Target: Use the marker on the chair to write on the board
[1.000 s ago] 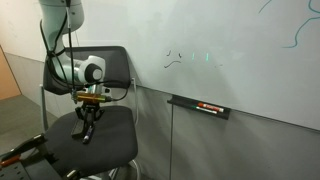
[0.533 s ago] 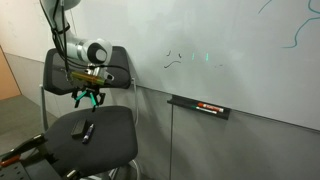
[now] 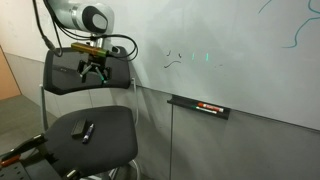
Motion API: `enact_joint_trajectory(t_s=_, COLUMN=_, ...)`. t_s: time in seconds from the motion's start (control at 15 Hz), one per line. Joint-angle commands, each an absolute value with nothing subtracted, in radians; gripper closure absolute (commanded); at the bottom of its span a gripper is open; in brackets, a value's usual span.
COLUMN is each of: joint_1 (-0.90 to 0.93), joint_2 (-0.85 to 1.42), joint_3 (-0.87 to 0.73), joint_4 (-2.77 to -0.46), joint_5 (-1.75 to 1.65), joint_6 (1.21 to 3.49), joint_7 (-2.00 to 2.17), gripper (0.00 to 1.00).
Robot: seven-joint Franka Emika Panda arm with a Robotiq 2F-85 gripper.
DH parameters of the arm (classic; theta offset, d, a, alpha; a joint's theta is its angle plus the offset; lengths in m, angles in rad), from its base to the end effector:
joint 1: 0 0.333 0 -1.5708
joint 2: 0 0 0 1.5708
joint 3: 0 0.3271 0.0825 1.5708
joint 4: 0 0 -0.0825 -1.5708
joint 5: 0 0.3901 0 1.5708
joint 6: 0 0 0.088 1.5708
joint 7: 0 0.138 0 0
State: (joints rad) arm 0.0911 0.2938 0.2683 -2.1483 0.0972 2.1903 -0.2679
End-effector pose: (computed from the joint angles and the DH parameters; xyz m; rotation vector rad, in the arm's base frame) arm 0.5029 0.1976 0.2276 -2.8642 -0.8228 0.3749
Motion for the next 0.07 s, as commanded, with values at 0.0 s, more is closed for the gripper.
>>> enact_joint_trajectory(t_s=0.0, joint_1=0.11, joint_2=0.265, joint_3=0.241, joint_4=-2.167, joint_5=0.103, joint_6=2.188, joint_7=-0.27, gripper=0.0)
